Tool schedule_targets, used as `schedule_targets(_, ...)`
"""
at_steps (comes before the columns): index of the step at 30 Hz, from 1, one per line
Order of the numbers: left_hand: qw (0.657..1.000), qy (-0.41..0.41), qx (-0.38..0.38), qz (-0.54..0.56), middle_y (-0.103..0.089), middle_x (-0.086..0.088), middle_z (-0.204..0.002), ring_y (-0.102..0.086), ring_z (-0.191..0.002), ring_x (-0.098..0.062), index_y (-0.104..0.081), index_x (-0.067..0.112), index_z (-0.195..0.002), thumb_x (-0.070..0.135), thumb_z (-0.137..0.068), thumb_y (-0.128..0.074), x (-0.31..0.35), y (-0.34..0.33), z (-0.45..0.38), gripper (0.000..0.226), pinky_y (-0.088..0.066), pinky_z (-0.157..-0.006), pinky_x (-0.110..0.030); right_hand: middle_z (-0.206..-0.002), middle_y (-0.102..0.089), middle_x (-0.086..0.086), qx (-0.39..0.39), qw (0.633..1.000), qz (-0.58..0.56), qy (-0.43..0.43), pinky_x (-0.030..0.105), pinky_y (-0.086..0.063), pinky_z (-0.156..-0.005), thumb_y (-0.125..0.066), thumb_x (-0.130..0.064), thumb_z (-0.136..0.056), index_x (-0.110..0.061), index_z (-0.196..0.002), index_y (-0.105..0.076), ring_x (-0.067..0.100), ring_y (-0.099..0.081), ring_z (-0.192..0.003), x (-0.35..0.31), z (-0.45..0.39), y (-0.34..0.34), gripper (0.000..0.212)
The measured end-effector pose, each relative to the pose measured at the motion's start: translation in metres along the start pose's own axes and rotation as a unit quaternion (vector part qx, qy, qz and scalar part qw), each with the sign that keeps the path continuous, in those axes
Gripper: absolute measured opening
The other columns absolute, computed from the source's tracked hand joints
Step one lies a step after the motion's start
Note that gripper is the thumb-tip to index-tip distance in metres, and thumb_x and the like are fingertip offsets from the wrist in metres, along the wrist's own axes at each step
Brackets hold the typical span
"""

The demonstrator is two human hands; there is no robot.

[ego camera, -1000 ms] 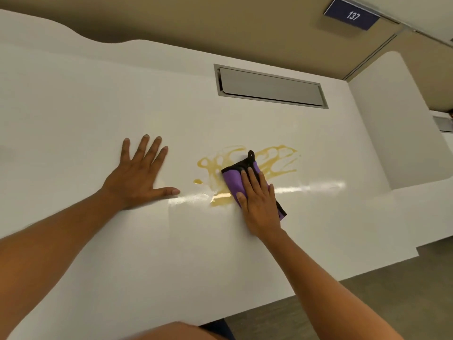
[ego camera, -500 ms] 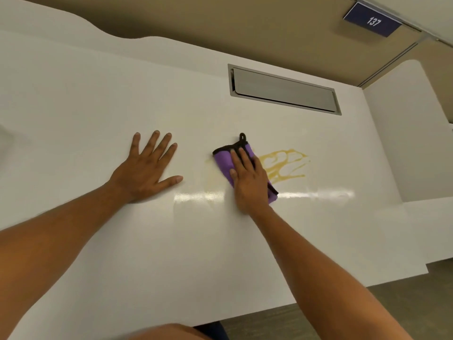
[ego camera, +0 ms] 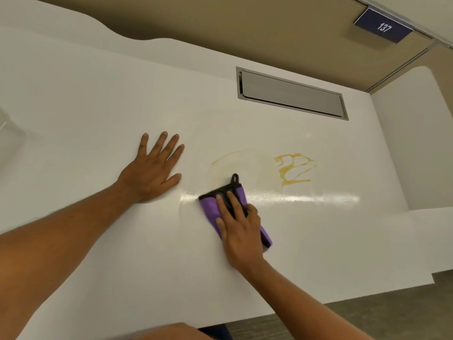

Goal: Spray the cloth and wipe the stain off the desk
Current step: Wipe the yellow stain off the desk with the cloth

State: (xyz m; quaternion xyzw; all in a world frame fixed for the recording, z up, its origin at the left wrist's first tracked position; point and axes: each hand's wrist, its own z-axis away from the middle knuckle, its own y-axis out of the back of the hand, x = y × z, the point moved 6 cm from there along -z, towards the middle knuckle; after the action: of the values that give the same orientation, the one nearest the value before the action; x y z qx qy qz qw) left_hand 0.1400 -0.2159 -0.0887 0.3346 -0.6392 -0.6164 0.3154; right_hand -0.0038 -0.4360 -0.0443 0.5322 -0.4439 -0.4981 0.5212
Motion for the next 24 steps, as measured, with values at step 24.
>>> schedule_targets(24, 1.000, 0.016, -0.022, -0.003, -0.015, -0.017, -0.178, -0.017, -0.164, -0.041, -0.022, 0.010, -0.169, 0.051, -0.105, -0.018, -0.002, 0.001, 0.000, 0.076, -0.011, -0.129, -0.070, -0.166, -0.044, 0.002, -0.045, 0.995, -0.026, -0.086, 0.051, -0.055, -0.098, -0.059, -0.040, -0.107, -0.032, -0.163, -0.038, 0.036, -0.056, -0.122, -0.023, 0.013, -0.021, 0.061)
